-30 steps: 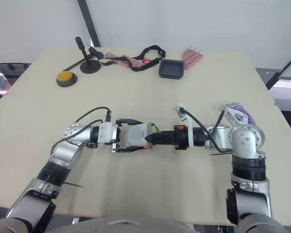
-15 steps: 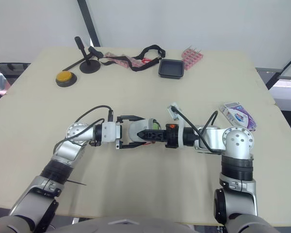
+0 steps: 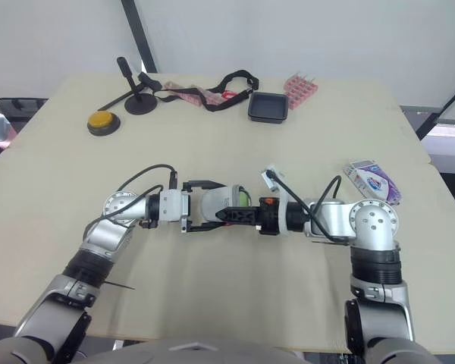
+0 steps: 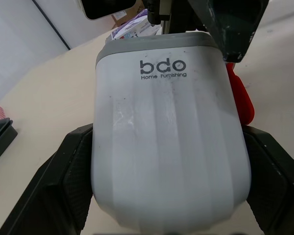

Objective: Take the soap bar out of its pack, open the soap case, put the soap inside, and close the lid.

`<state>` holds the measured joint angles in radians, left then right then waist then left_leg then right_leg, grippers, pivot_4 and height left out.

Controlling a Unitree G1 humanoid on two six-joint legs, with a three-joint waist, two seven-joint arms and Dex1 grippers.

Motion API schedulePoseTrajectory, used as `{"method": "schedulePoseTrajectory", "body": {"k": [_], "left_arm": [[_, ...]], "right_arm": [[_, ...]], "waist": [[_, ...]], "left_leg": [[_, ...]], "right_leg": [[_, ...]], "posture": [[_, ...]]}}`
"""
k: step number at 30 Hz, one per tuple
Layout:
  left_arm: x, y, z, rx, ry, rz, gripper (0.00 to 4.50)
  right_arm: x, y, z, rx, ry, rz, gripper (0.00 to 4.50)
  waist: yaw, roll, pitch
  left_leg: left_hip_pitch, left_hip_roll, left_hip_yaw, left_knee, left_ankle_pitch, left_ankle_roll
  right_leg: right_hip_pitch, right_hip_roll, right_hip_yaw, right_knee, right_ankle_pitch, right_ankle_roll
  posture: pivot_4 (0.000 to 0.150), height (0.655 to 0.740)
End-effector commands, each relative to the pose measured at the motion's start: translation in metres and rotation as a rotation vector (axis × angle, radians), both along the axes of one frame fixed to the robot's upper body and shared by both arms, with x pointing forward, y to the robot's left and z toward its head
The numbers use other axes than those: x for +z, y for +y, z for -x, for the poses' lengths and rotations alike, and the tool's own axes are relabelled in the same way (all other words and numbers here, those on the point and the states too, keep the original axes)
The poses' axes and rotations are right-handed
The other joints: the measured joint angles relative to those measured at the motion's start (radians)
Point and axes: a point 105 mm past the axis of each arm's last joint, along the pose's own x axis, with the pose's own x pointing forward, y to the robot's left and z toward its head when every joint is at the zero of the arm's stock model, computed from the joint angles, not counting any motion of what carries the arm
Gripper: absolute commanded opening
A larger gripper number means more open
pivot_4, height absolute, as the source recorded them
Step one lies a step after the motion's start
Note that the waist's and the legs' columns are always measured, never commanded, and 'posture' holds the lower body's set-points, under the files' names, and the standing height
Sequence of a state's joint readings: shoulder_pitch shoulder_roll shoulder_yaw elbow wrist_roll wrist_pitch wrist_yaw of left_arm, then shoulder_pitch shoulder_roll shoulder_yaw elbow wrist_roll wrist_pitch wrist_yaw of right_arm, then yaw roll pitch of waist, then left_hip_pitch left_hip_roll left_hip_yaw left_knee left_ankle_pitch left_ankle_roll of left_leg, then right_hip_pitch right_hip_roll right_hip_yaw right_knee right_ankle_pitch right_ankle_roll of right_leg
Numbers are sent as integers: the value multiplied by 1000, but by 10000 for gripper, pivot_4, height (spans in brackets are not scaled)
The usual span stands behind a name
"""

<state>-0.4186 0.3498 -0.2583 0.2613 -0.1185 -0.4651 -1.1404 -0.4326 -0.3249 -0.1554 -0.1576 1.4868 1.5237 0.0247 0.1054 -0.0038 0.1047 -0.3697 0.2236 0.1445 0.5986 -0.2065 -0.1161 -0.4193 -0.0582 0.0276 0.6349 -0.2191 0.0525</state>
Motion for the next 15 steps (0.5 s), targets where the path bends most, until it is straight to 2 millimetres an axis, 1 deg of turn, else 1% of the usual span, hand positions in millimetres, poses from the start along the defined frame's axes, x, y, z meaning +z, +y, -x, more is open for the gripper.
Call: {"method": "schedulePoseTrajectory", "body": {"k": [1,5,8,9,13,15], "left_arm": [[11,-2,0,-11,-37,25,35103],[11,-3,1,-14,-34,26,35103],[12,-3,2,-18,-36,25,35103],[12,-3,2,-18,-36,24,35103],[12,-2,1,-15,-36,22,35103],[12,-3,1,-16,-37,21,35103]], "right_arm": [[7,1,4,27,-32,-13,44692],[6,2,2,15,-30,-15,44692],[5,2,1,10,-27,-11,36347],[5,2,-2,-6,-25,-19,32408],[6,3,-4,-19,-20,-34,20645],[7,3,-3,-17,-17,-39,20580]], "waist": [[0,0,0],[0,0,0],[0,0,0],[0,0,0],[0,0,0],[0,0,0]], "left_leg": [[0,0,0,0,0,0],[0,0,0,0,0,0],[-1,0,0,0,0,0],[-1,0,0,0,0,0],[-1,0,0,0,0,0],[-1,0,0,0,0,0]], "right_leg": [[0,0,0,0,0,0],[0,0,0,0,0,0],[0,0,0,0,0,0],[0,0,0,0,0,0],[0,0,0,0,0,0],[0,0,0,0,0,0]], "posture": [[1500,7400],[1500,7400],[1500,7400],[1500,7400],[1500,7400],[1500,7400]]}}
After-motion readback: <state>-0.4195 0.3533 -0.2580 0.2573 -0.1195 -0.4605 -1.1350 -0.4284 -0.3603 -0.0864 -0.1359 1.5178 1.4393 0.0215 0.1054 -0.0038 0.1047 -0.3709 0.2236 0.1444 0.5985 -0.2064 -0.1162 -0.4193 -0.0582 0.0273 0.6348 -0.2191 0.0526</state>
